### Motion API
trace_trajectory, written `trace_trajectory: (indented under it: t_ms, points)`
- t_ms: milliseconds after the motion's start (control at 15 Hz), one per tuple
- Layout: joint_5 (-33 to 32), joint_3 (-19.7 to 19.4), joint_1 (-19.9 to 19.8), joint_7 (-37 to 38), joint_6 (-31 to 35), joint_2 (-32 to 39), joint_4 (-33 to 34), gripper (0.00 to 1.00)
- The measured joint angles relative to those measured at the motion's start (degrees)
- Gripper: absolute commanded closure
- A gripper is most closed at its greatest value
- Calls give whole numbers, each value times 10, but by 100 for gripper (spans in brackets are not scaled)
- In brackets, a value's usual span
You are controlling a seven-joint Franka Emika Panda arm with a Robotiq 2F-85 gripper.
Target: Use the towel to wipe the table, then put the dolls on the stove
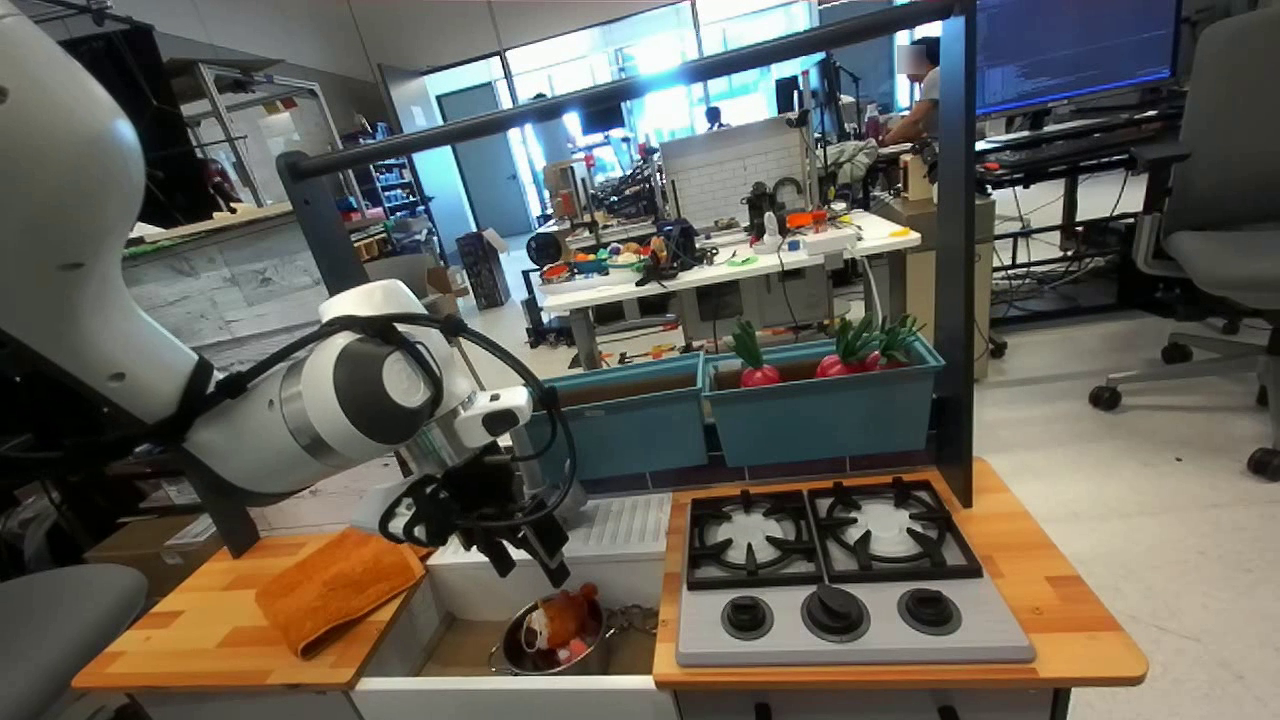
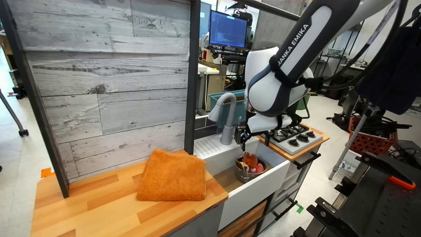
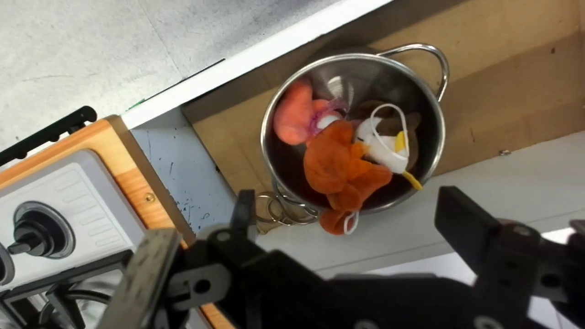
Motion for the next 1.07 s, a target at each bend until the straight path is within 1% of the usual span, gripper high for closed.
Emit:
trace_trajectory:
  t_ms: [267, 600, 667, 733, 1067]
  points:
    - [21, -1, 4, 15, -1, 51, 45, 0]
    - [22, -15, 3, 35, -10, 112, 105, 0]
    - [22, -17, 3, 38, -12, 120, 112, 25]
    - [22, -20, 3, 41, -15, 127, 120, 27]
    - [22, -26, 1, 47, -32, 148, 151, 66]
